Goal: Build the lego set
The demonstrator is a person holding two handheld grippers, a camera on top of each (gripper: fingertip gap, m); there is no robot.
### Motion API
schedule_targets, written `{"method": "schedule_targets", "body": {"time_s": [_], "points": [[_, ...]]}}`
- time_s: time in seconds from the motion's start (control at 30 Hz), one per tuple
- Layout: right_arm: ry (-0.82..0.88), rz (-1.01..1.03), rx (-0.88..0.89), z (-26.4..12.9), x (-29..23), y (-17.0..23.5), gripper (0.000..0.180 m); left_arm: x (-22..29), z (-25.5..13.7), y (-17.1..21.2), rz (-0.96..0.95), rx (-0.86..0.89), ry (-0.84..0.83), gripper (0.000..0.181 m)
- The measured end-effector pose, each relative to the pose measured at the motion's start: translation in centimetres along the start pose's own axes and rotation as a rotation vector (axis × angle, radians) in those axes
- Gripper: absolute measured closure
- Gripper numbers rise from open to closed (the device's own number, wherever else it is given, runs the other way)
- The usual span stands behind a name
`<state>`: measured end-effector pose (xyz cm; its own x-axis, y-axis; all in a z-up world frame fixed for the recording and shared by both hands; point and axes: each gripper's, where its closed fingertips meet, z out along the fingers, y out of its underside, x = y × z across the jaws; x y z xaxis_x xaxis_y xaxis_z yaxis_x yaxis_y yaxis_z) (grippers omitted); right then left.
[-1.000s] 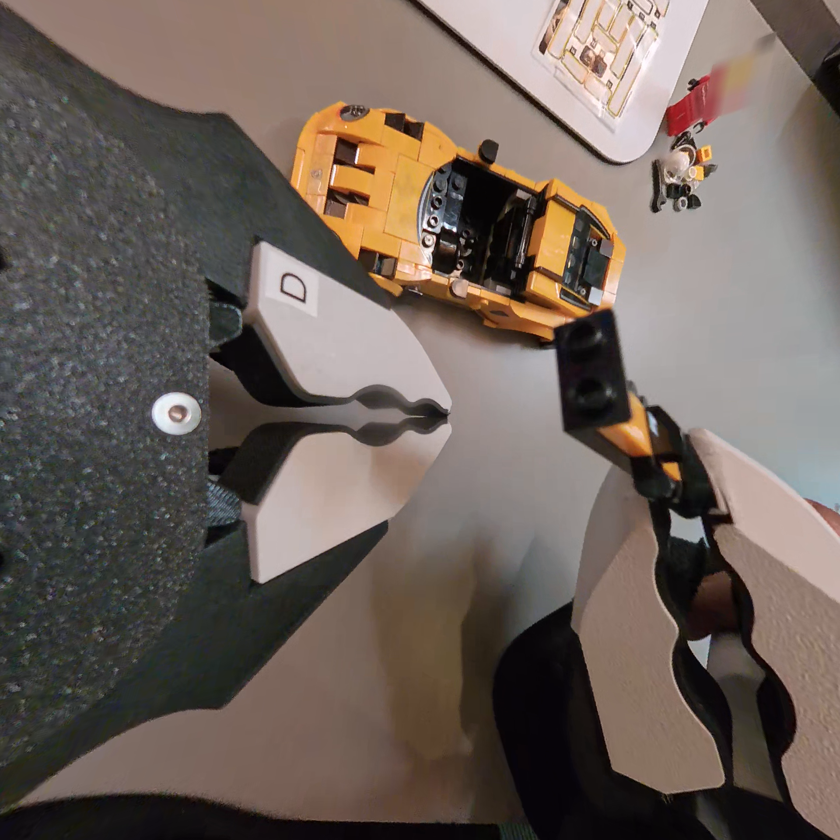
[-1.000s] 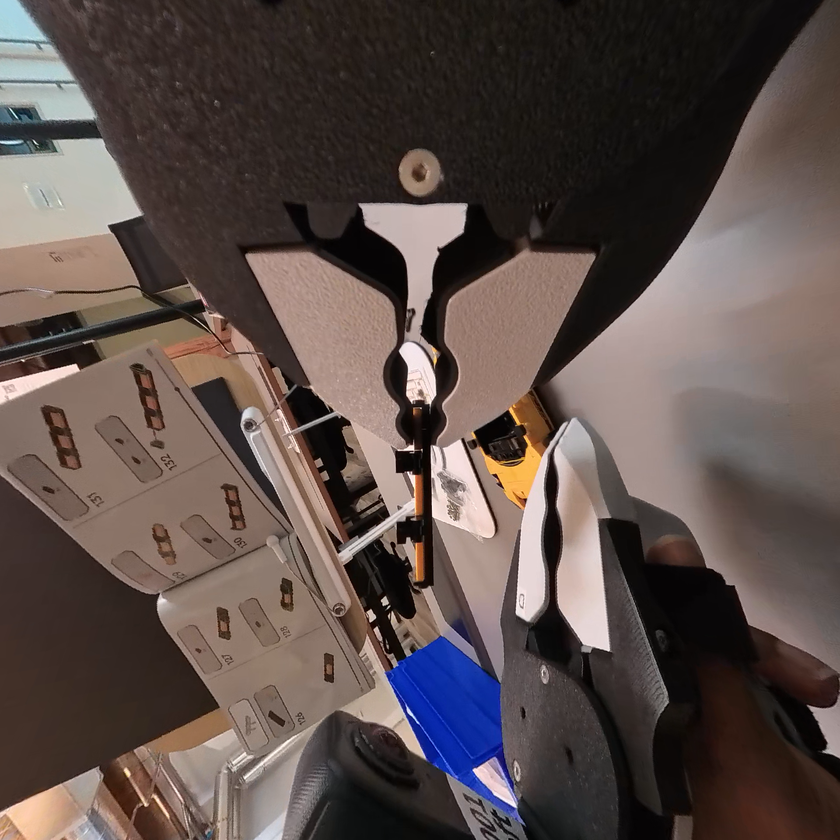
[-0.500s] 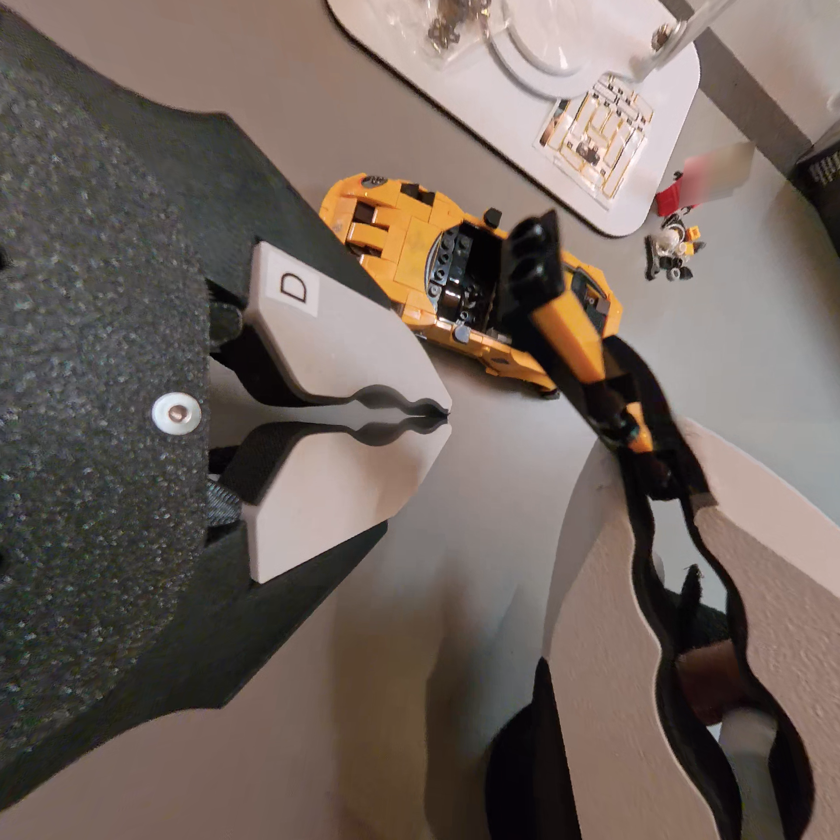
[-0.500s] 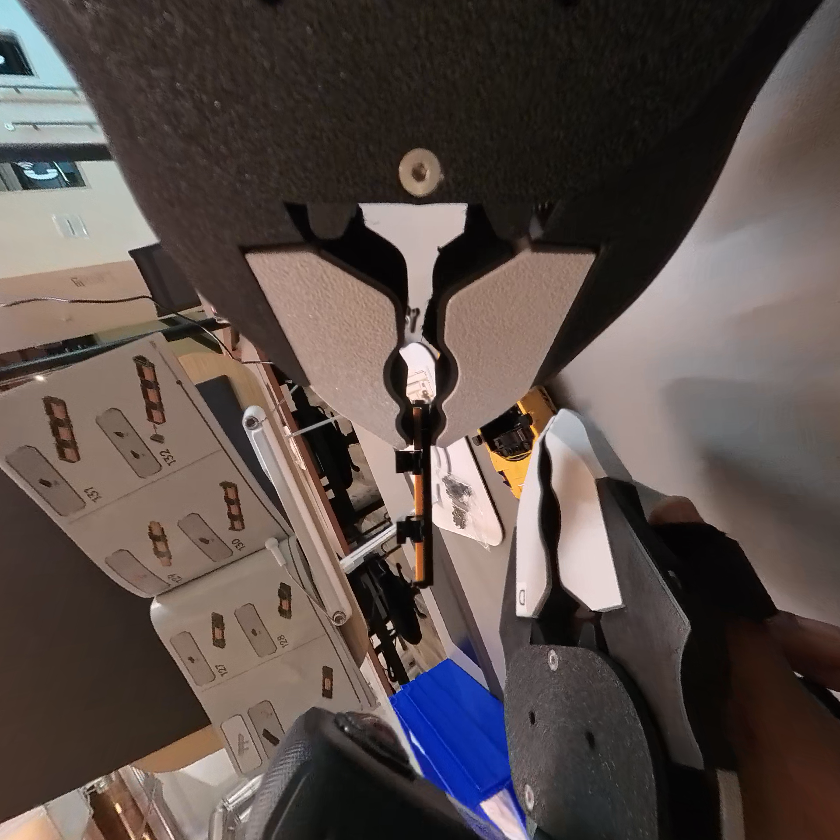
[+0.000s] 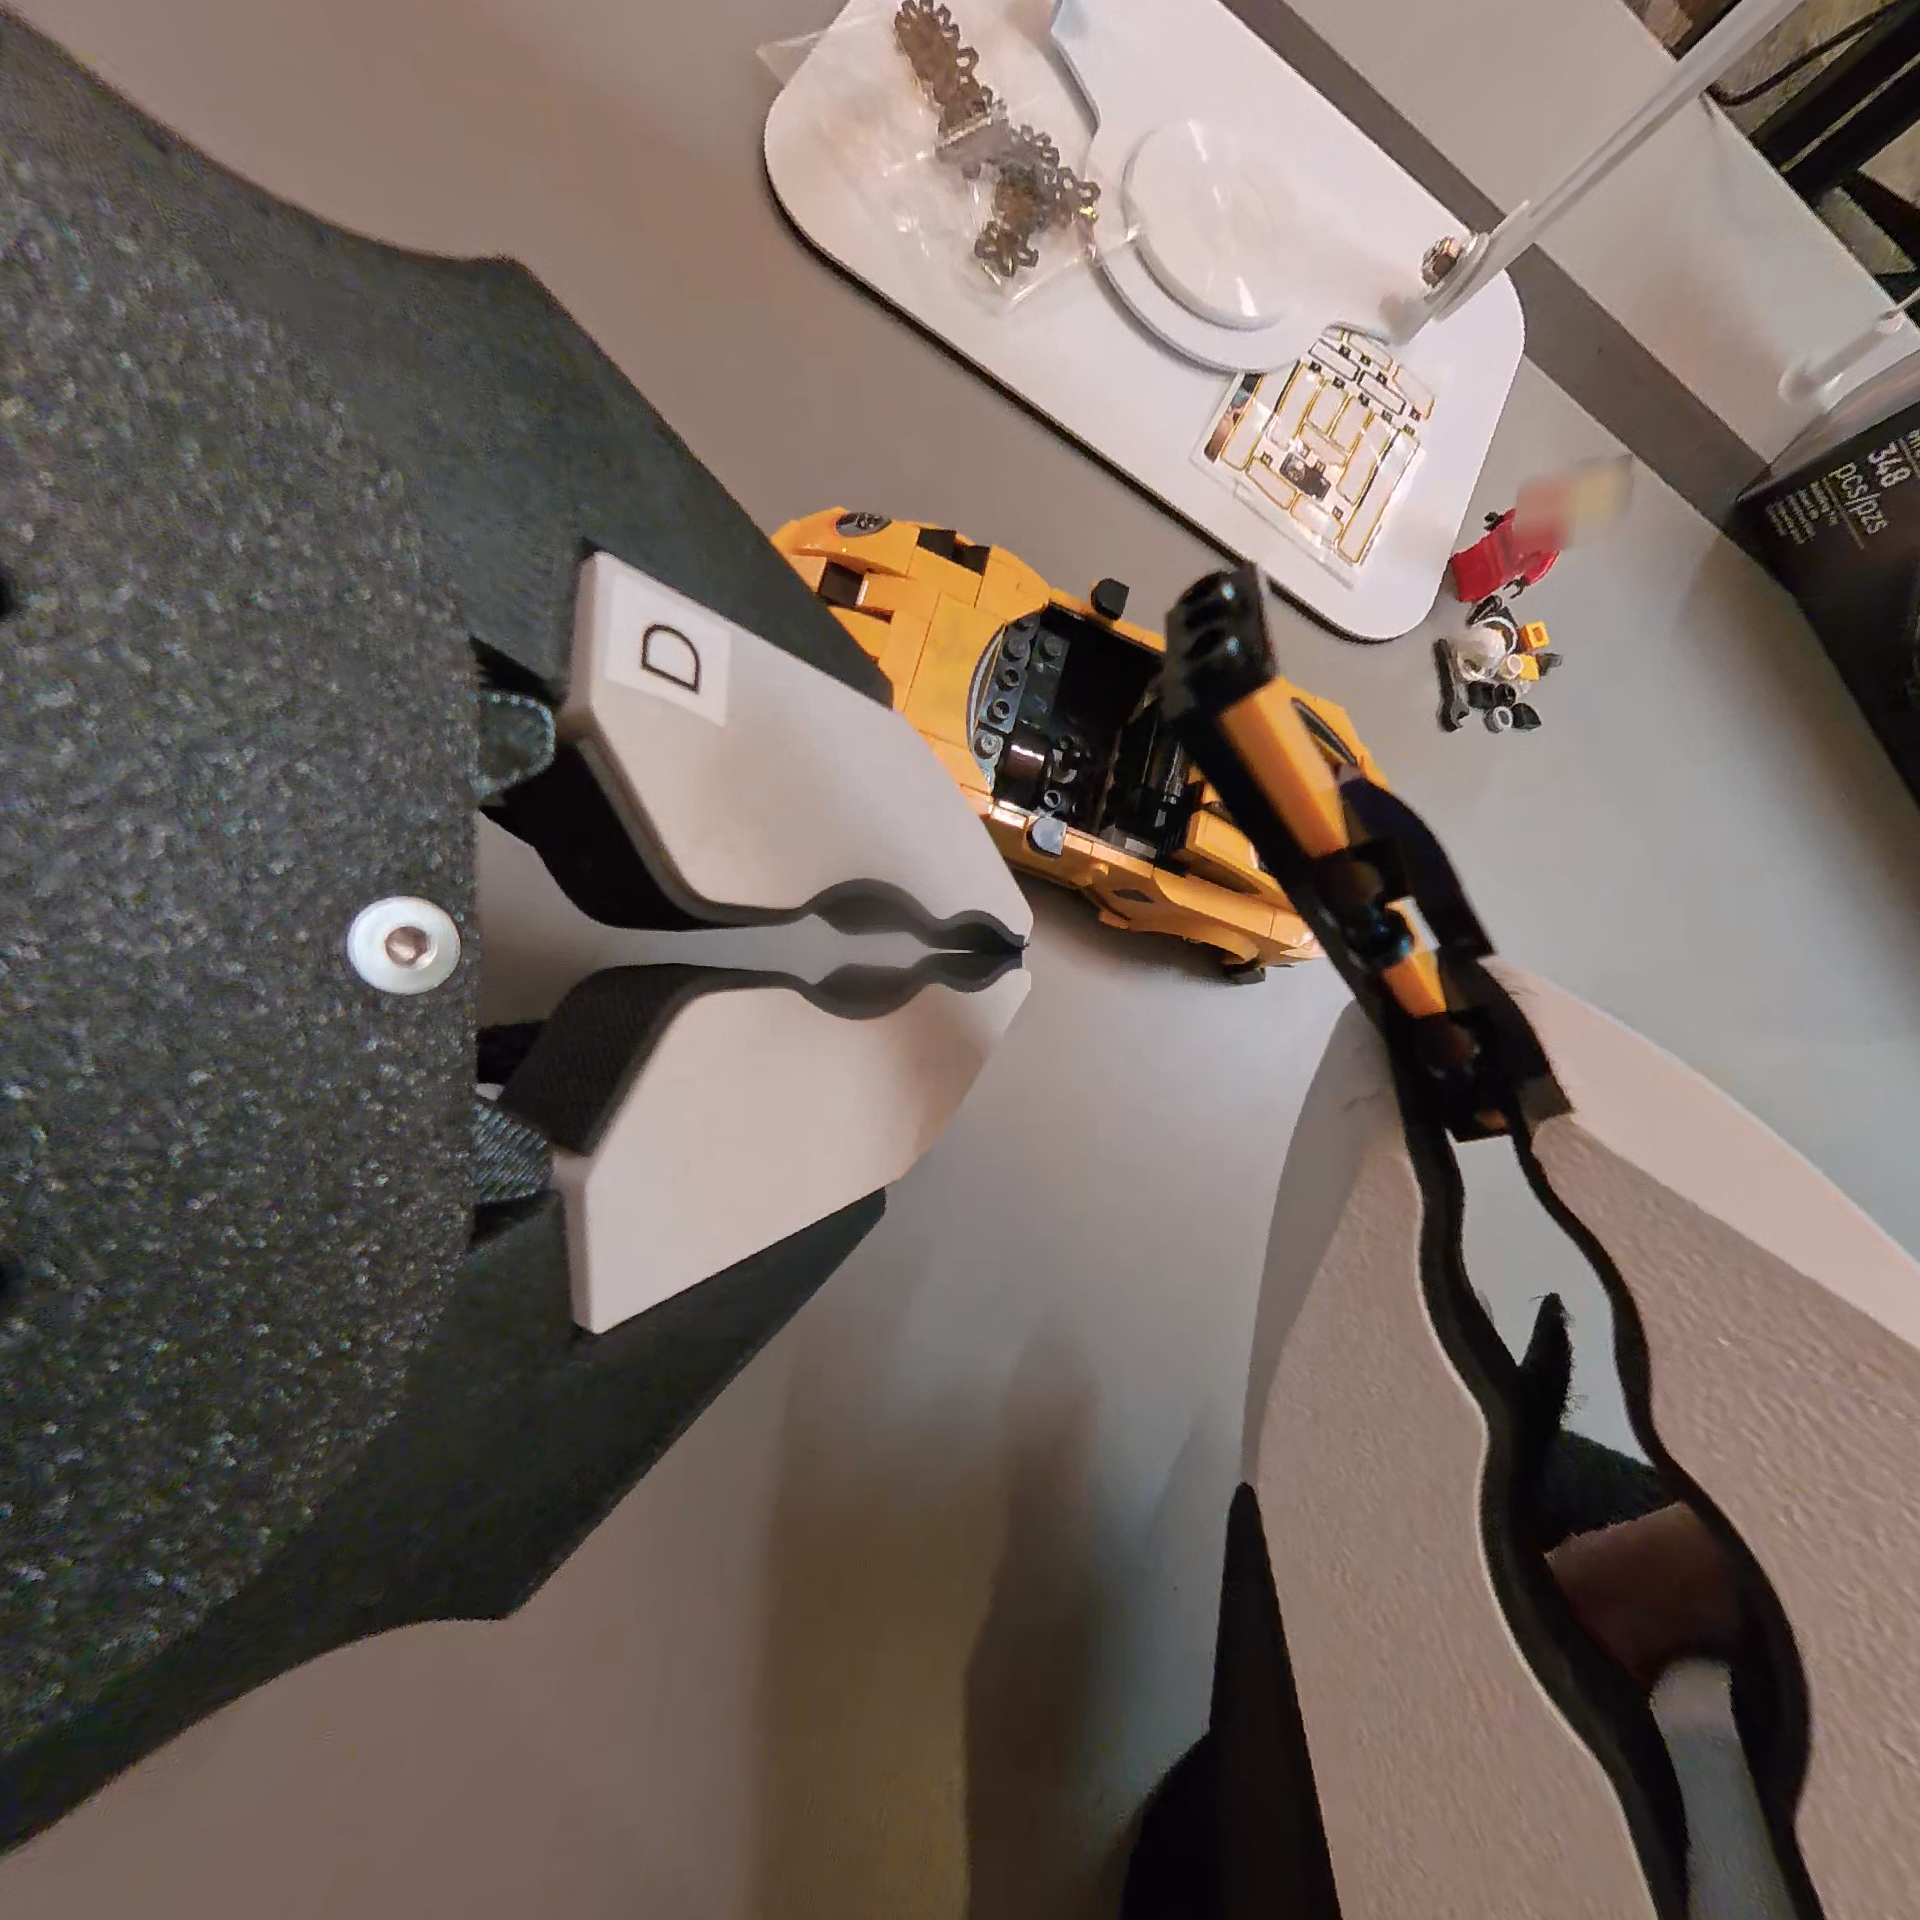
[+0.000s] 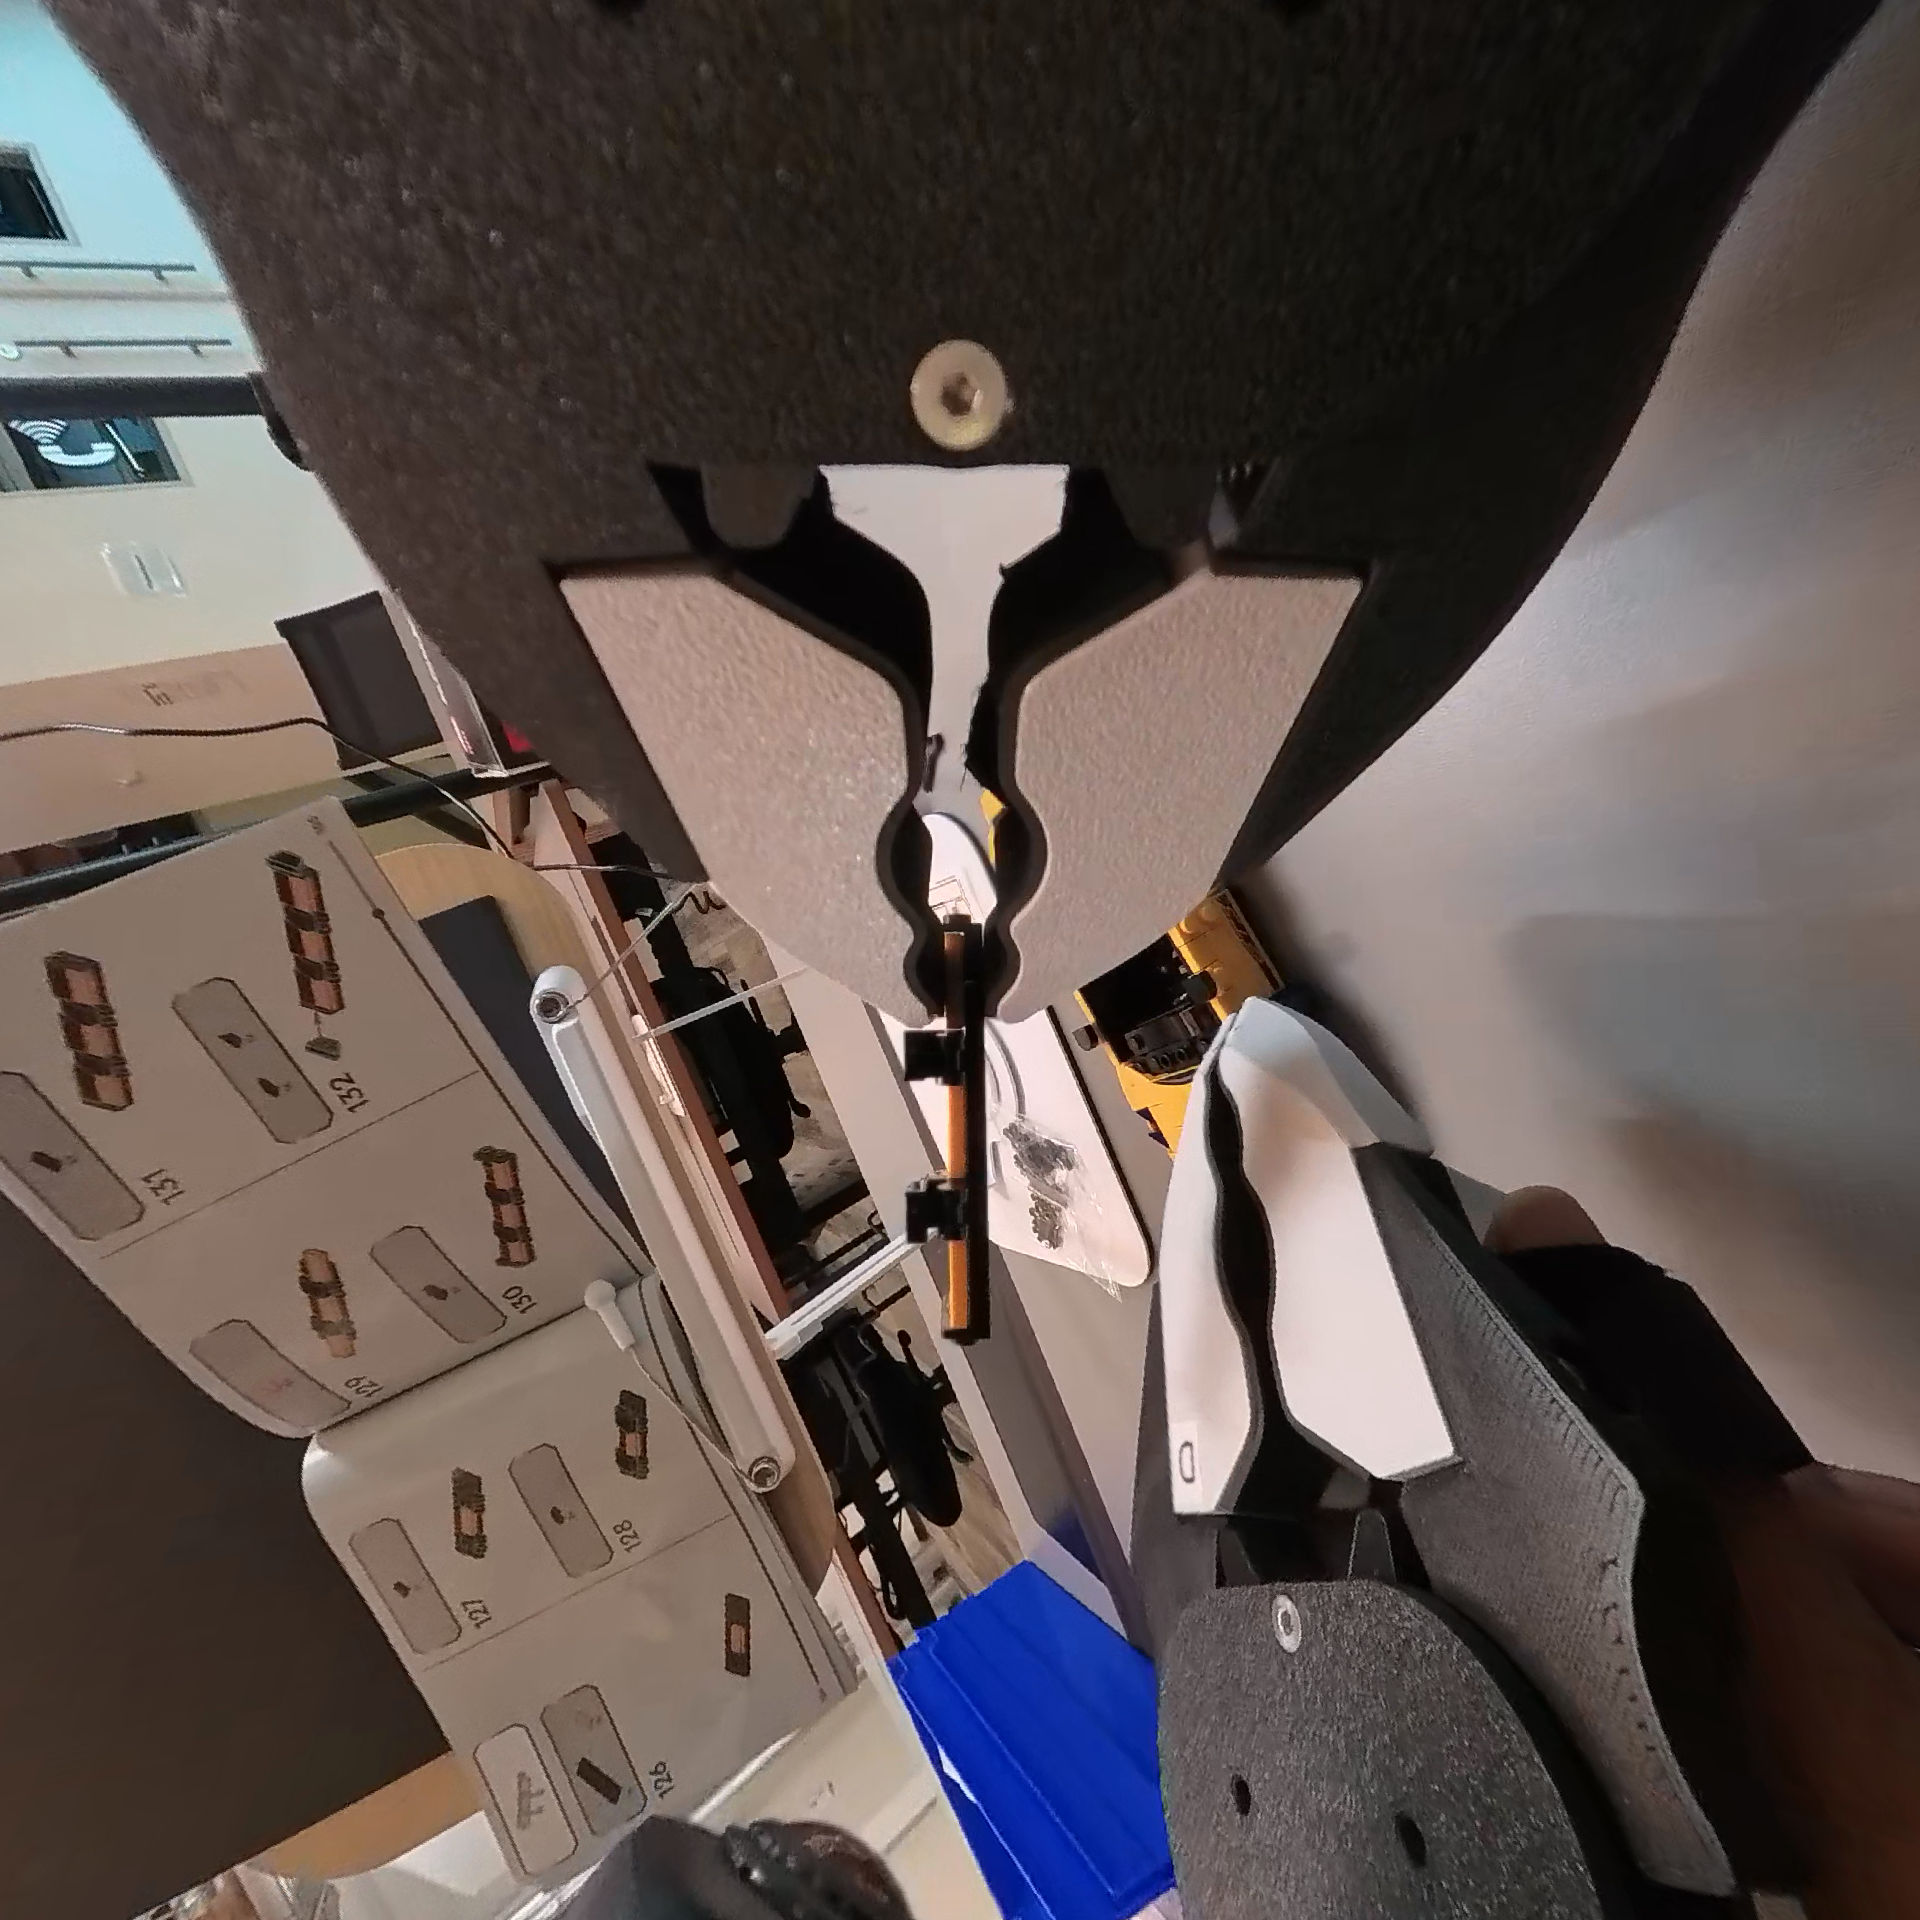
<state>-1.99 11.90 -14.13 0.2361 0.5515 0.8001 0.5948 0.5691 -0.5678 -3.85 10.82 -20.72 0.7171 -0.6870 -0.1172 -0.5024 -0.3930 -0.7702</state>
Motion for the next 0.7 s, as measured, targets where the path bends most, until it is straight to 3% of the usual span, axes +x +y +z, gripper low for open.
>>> {"method": "schedule_targets", "body": {"time_s": [0.43, 0.7], "points": [[-0.043, 0.036, 0.026, -0.2, -0.2, 0.1, 0.173, 0.3, -0.4, -0.7, 0.007, 0.055, 0.038, 0.181], [-0.175, -0.158, -0.071, -1.1, -3.1, 3.7, 0.173, -5.2, -3.1, -1.7, -0.129, 0.179, -0.042, 0.181]]}}
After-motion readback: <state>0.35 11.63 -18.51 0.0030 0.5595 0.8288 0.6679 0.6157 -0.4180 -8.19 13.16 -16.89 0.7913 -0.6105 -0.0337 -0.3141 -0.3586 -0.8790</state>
